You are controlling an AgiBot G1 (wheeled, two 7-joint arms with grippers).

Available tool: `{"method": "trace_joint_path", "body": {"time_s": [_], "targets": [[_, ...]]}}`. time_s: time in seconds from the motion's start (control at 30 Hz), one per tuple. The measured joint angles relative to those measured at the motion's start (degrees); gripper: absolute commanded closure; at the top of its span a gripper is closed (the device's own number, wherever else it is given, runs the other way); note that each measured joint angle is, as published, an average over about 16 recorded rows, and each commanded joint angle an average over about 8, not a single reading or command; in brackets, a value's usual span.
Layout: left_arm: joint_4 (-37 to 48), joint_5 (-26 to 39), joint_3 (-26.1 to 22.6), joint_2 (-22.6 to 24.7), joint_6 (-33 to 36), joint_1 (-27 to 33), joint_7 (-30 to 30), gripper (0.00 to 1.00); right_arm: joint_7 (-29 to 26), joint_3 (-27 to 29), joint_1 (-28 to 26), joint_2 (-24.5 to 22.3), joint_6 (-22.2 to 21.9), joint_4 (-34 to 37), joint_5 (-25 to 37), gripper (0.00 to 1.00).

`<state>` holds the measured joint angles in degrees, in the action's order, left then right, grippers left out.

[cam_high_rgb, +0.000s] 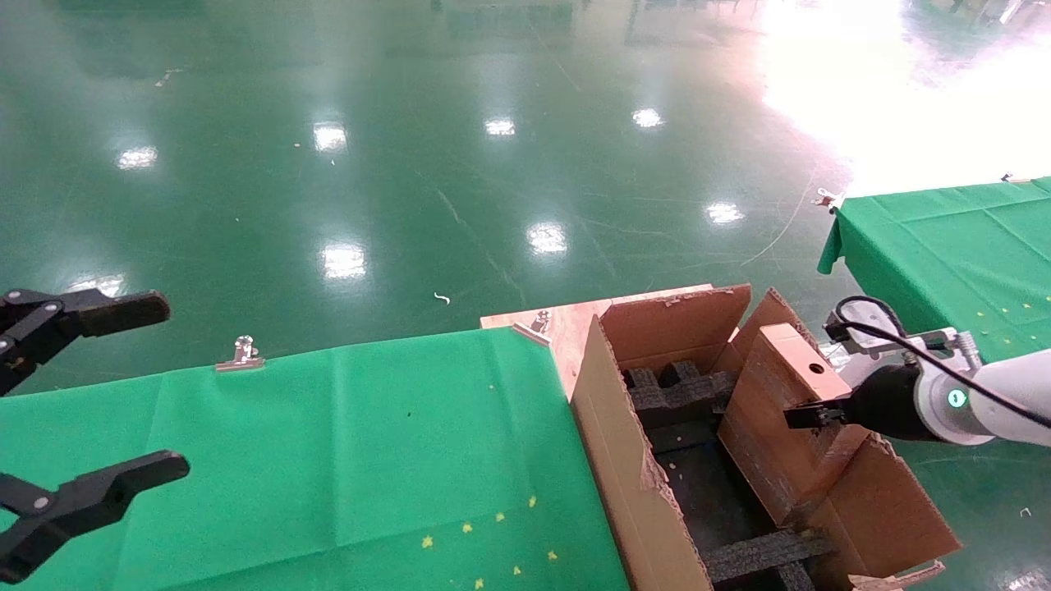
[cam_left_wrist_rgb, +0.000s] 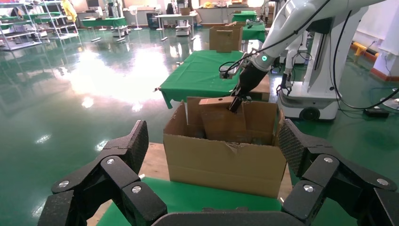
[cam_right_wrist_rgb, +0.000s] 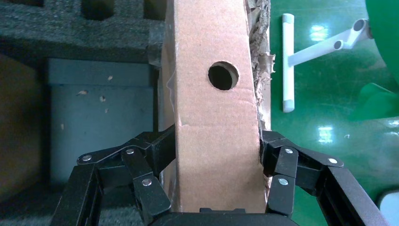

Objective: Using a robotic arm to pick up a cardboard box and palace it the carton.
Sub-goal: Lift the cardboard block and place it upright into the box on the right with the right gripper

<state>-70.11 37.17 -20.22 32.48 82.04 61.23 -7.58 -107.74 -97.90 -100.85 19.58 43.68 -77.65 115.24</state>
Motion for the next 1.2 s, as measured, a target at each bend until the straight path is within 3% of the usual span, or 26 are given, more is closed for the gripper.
{"method": "trace_joint_path", "body": {"time_s": [0.47, 1.2], "targets": [[0.0, 0.0, 0.0, 0.0, 0.0, 0.0, 0.0, 0.00, -11.2, -1.0, 4.9, 2.6, -3.7, -0.1, 8.3, 1.00], [0.0, 0.0, 0.0, 0.0, 0.0, 0.0, 0.0, 0.00, -18.1, -2.4, 11.3, 4.1, -8.1, 0.4, 12.0, 1.00]]}}
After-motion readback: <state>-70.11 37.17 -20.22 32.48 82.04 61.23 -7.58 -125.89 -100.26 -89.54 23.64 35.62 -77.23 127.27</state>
